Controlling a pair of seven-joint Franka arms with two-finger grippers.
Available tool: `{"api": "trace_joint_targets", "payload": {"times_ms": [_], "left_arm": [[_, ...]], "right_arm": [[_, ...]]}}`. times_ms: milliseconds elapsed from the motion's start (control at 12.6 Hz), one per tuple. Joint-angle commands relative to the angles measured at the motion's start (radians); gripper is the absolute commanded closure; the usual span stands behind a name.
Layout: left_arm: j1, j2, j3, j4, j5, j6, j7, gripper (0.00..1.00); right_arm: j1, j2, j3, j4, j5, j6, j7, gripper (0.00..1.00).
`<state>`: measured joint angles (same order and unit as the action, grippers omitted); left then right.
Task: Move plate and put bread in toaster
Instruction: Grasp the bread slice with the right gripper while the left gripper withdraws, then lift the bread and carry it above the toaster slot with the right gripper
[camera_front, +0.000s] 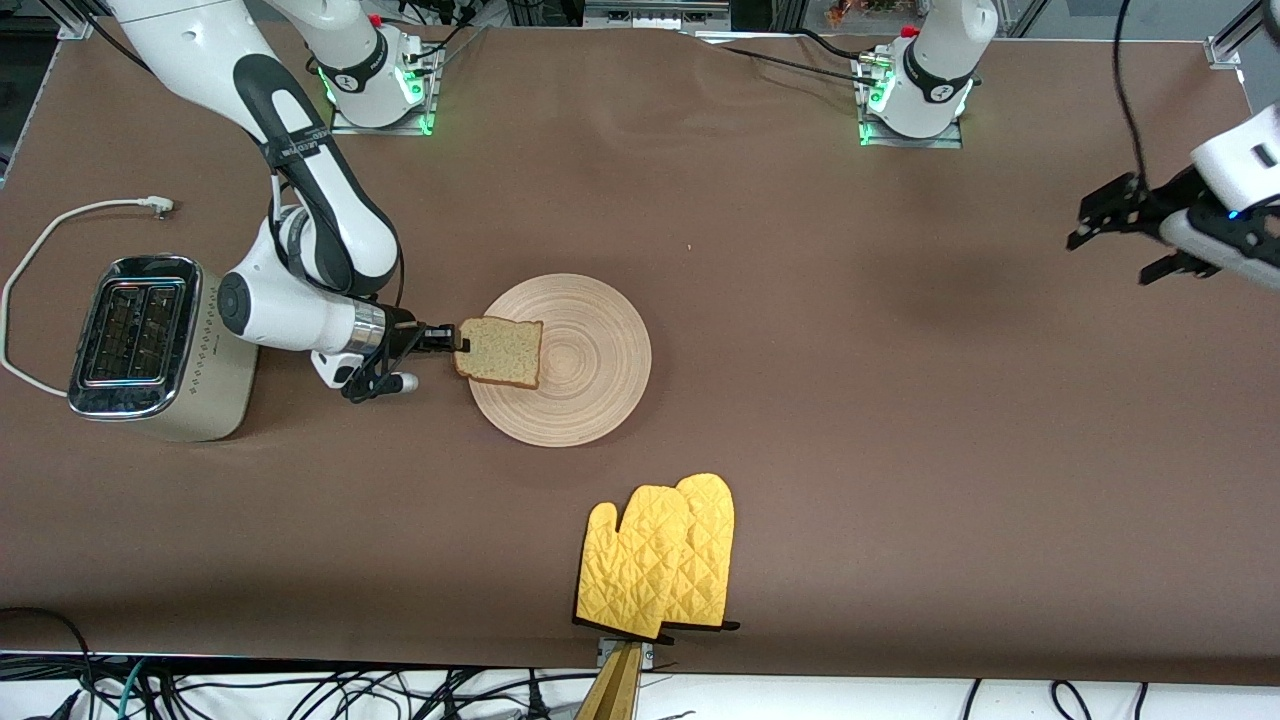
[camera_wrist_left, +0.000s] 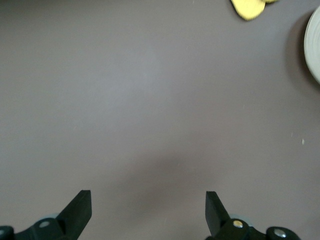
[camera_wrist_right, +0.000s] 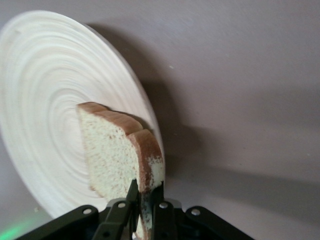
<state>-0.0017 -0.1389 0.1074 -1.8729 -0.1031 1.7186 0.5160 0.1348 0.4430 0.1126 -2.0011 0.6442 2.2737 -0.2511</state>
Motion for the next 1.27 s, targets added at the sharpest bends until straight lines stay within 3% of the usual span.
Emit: {"api": "trace_joint_targets", "payload": {"times_ms": [0, 238, 477, 556, 874, 1192], "left_arm": [[-0.008, 0.018, -0.014, 0.124, 0.092, -0.14, -0.031, 0.0], [-0.02, 0.036, -0.069, 0.239, 0.144, -0.273, -0.23, 0.0], [-0.021, 0.056, -0.106, 0.251, 0.126, -0.269, -0.619, 0.0], [-0.021, 0.056, -0.135, 0.259, 0.129, -0.269, -0.667, 0.0], [-0.008, 0.149, -0.13, 0.343, 0.126, -0.267, -0.675, 0.0], [-0.001, 0.157, -0.129, 0.35, 0.115, -0.269, -0.679, 0.0]], "right_arm": [[-0.007, -0.033, -0.056, 0.132, -0.001, -0.21, 0.025, 1.0], [-0.009, -0.032, -0.154, 0.324, -0.139, -0.464, 0.036, 1.0], [-0.009, -0.033, -0.229, 0.471, -0.354, -0.647, 0.058, 1.0], [-0.009, -0.035, -0.258, 0.513, -0.415, -0.707, 0.058, 1.0], [-0.009, -0.055, -0.379, 0.649, -0.648, -0.896, 0.05, 1.0], [-0.012, -0.061, -0.477, 0.705, -0.761, -0.876, -0.026, 1.0]]}}
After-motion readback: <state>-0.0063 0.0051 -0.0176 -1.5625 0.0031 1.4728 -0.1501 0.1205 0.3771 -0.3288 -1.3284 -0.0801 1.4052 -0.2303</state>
